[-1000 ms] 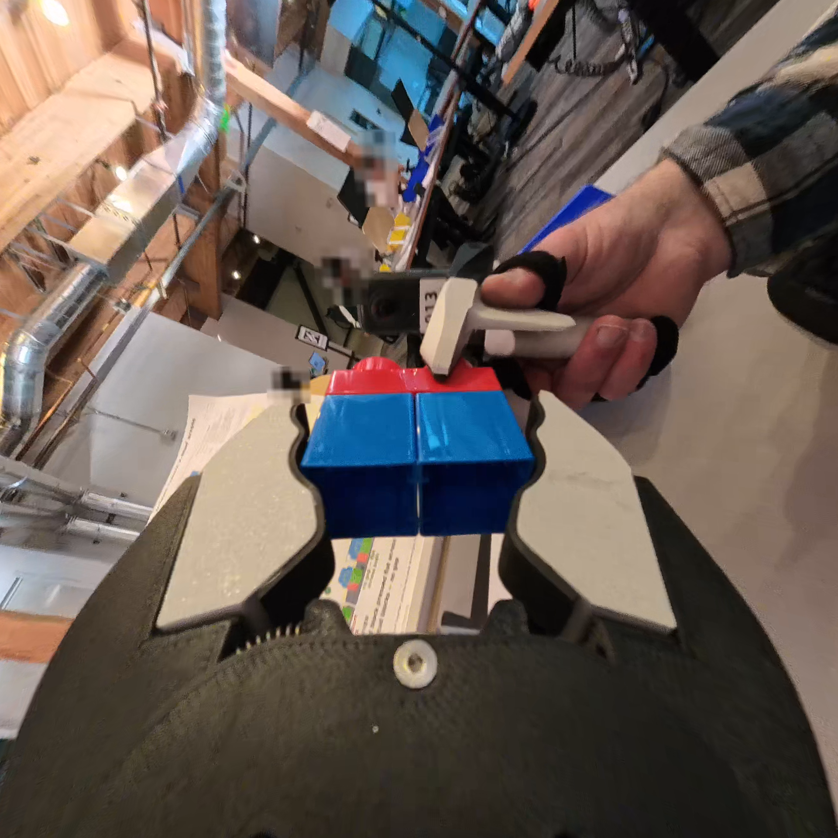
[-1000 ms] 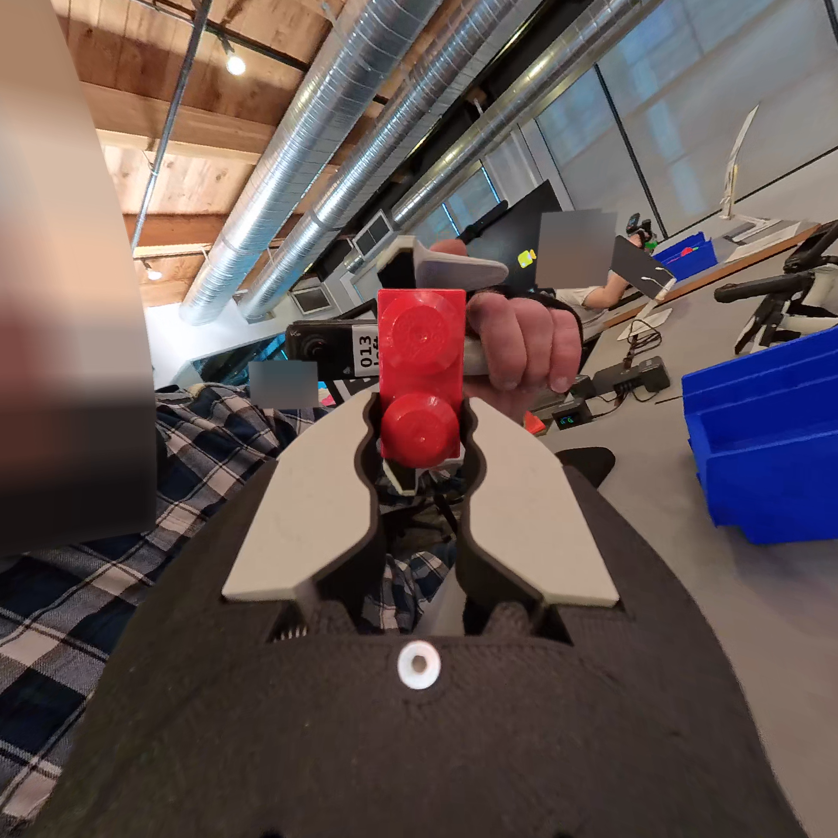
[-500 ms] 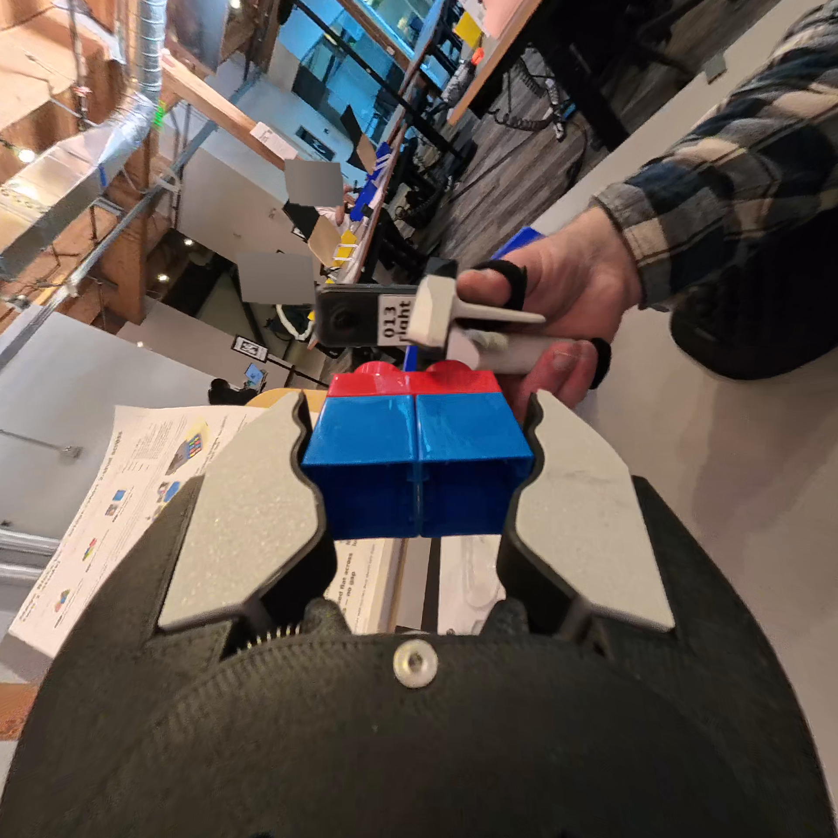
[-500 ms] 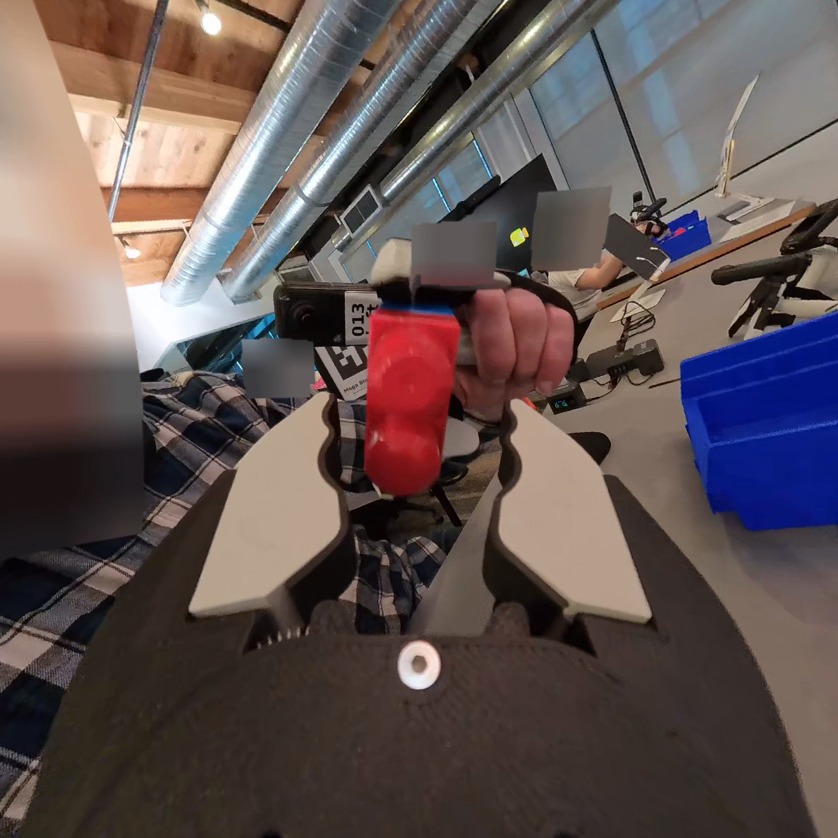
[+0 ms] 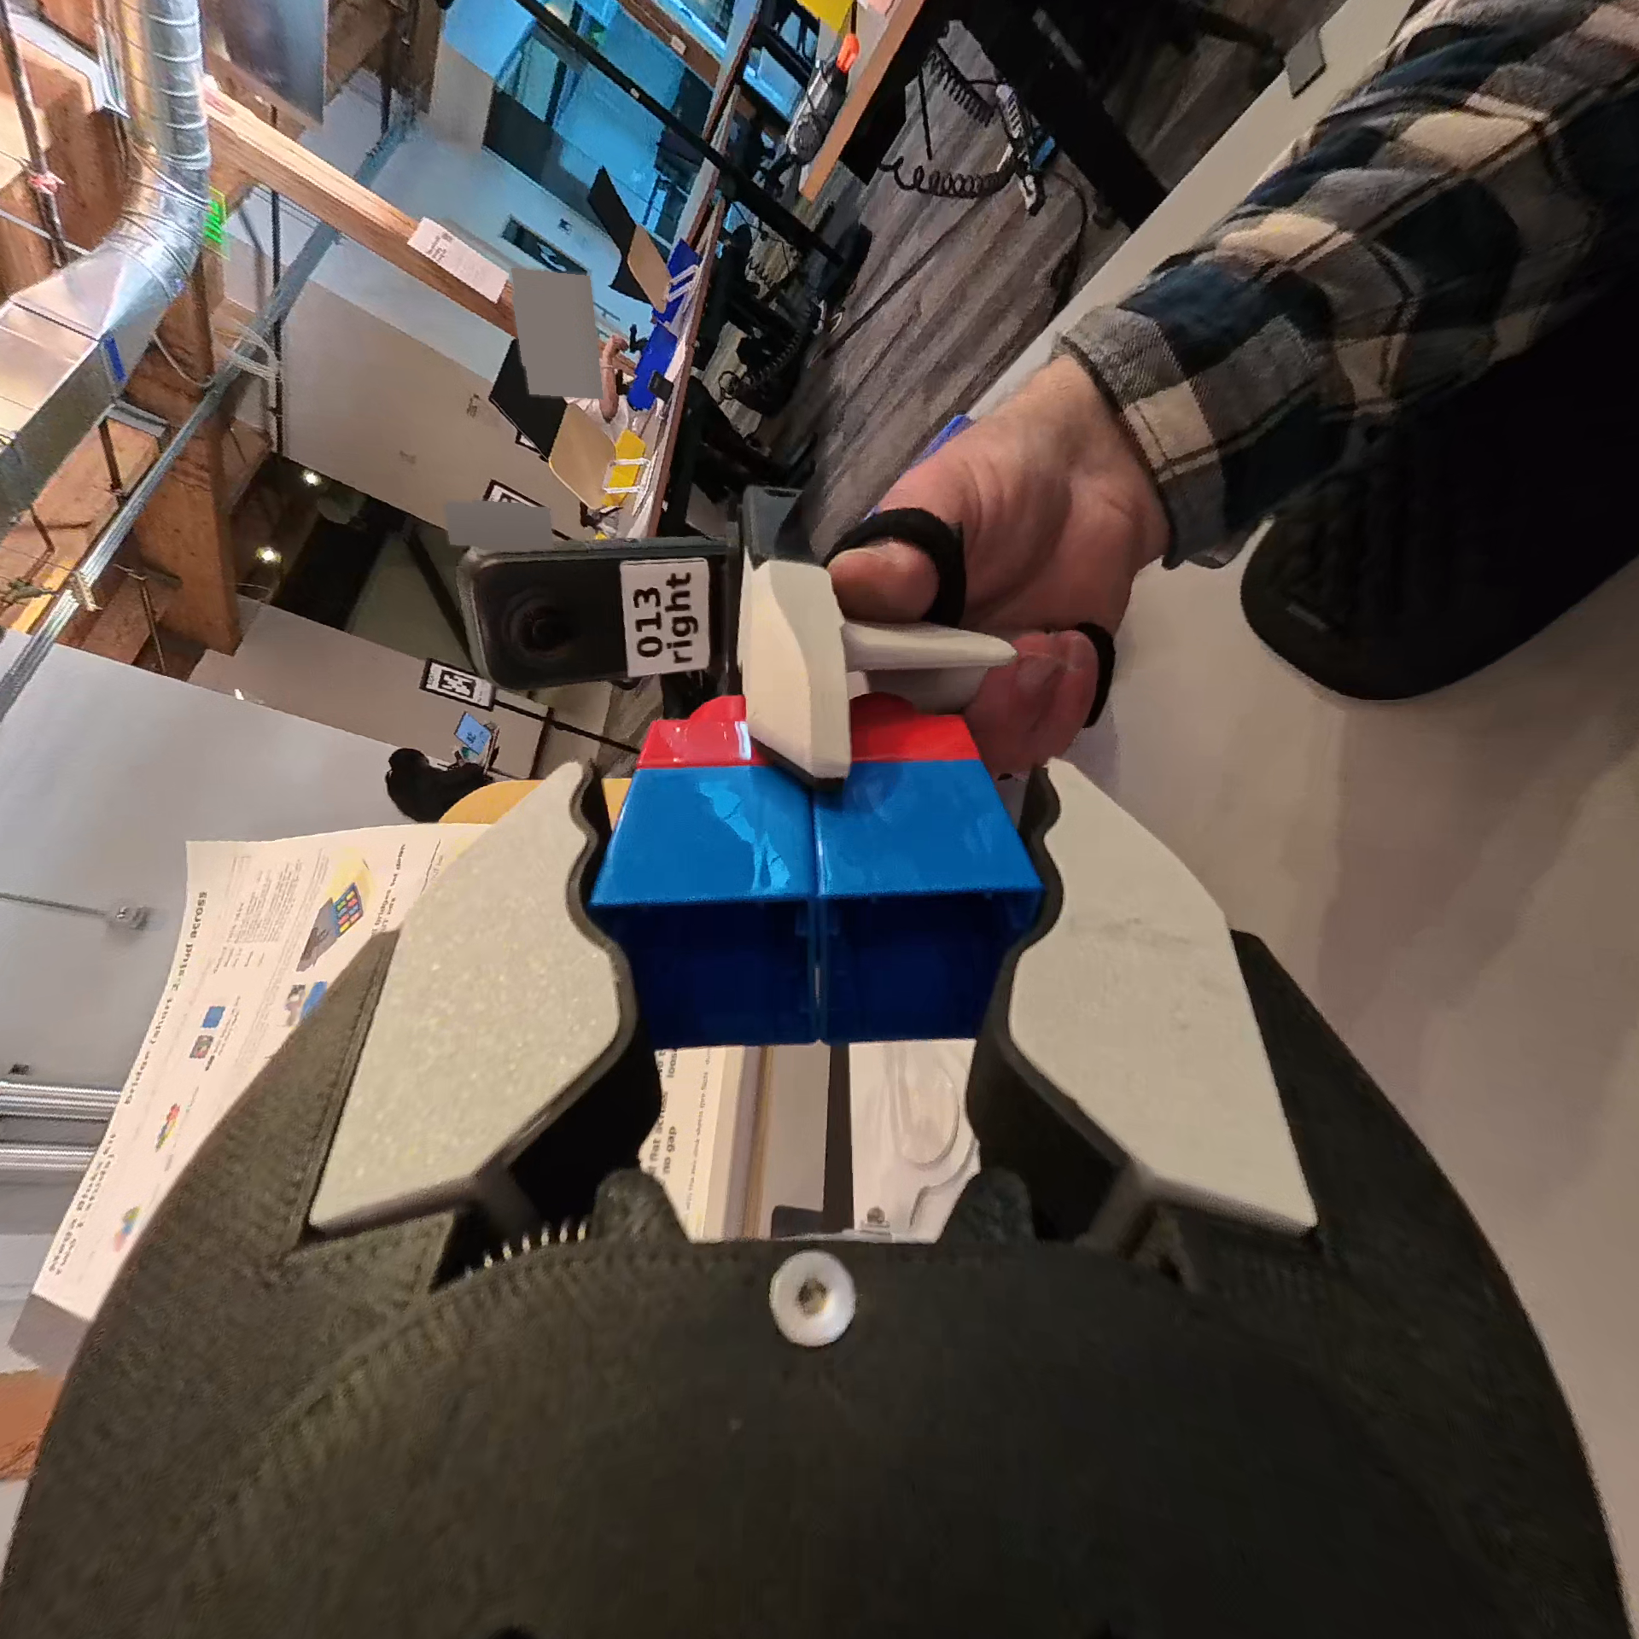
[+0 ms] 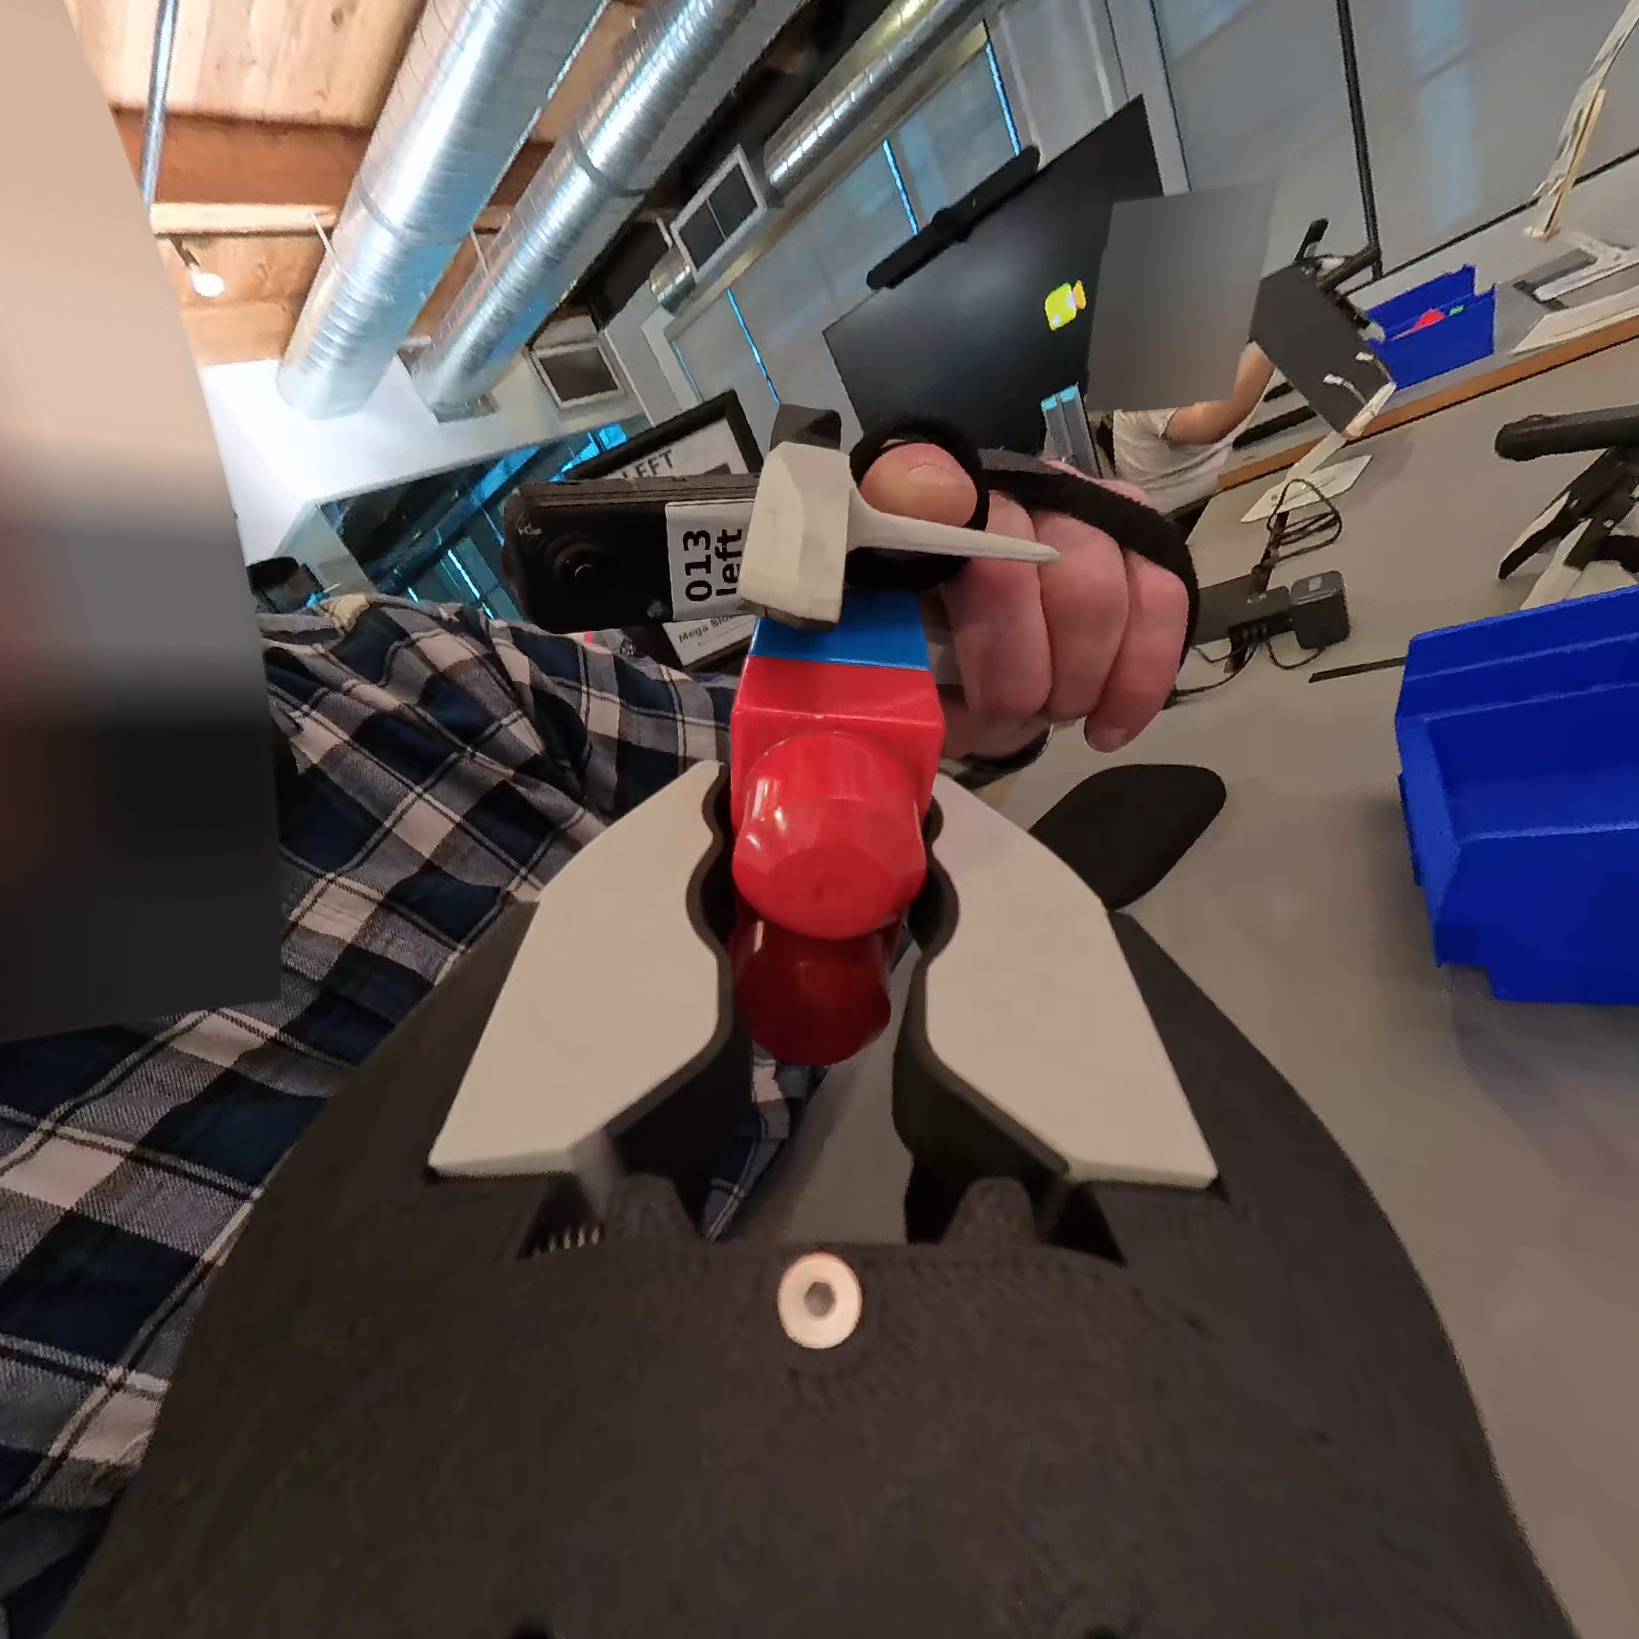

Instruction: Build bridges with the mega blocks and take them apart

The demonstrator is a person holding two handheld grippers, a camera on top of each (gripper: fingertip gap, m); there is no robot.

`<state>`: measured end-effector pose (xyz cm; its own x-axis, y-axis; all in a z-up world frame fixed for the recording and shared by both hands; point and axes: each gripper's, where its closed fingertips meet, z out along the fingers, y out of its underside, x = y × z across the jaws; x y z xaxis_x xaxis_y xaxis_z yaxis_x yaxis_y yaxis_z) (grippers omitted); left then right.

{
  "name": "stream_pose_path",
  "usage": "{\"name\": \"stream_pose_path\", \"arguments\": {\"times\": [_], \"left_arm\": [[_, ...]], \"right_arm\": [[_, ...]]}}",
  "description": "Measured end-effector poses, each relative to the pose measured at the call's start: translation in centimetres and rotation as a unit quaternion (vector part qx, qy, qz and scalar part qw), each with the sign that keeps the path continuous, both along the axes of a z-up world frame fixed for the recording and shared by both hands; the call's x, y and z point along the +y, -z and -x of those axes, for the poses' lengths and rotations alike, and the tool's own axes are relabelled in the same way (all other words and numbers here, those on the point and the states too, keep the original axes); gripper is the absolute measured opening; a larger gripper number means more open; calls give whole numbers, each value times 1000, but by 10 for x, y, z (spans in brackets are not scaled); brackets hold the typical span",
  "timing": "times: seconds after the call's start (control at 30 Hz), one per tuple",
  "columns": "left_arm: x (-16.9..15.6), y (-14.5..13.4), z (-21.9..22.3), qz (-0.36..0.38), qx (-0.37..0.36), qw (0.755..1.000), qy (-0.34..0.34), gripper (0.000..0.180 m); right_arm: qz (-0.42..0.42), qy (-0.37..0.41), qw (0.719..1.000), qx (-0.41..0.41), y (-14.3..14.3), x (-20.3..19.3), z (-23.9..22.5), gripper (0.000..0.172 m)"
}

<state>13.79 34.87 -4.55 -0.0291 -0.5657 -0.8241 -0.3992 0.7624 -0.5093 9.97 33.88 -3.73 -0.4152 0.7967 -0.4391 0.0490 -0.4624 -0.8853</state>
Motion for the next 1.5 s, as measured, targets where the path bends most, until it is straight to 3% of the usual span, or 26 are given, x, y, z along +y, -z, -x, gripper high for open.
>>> {"name": "stream_pose_path", "arguments": {"times": [0.2, 0.3, 0.37, 0.47, 0.53, 0.63, 0.73, 0.8, 0.83, 0.87, 0.93, 1.0, 1.07, 1.17, 1.27, 1.37, 1.5], "left_arm": [[-9, -4, 7, -14, 0, 1000, -10, 88], [-2, -51, 45, -35, -56, 996, -52, 88], [-1, -65, 59, -52, -61, 994, -68, 88], [-3, -61, 62, -33, -57, 996, -60, 88], [-1, -46, 61, -16, -37, 997, -60, 88], [1, -30, 57, -7, -30, 997, -64, 88], [0, -20, 50, 6, -27, 998, -57, 88], [1, -14, 46, 10, -21, 998, -55, 88], [1, -11, 43, 14, -17, 998, -51, 88], [2, -9, 41, 15, -14, 999, -51, 88], [4, -6, 37, 16, -14, 999, -50, 88], [5, -4, 34, 20, -18, 999, -47, 88], [8, -1, 31, 23, -23, 998, -46, 88], [11, 1, 24, 27, -32, 998, -40, 88], [8, 2, 15, 36, -35, 999, -21, 88], [-3, 7, 6, 52, -18, 998, 12, 88], [-19, 14, -3, 79, 18, 995, 56, 88]], "right_arm": [[-3, -12, 1000, -4, -3, -3, -8, 38], [-4, 62, 998, 14, -13, 34, -47, 38], [-28, 83, 996, 11, -20, 36, -57, 37], [-87, 172, 979, -71, -7, 57, -73, 38], [-76, 236, 964, -100, -1, 83, -104, 37], [-83, 351, 919, -161, 17, 124, -164, 37], [-39, 411, 885, -216, 46, 152, -214, 37], [-27, 475, 834, -279, 76, 176, -252, 38], [-10, 507, 804, -312, 93, 187, -271, 51], [9, 535, 773, -340, 107, 196, -288, 80], [8, 575, 728, -372, 118, 205, -311, 91], [-2, 588, 720, -368, 108, 203, -313, 92], [-41, 573, 749, -329, 77, 192, -288, 89], [-80, 456, 860, -213, 23, 148, -208, 80], [-106, 304, 934, -154, 1, 92, -131, 80], [-97, 154, 976, -122, -1, 38, -70, 81], [-63, 3, 992, -109, 14, -12, -17, 80]]}}
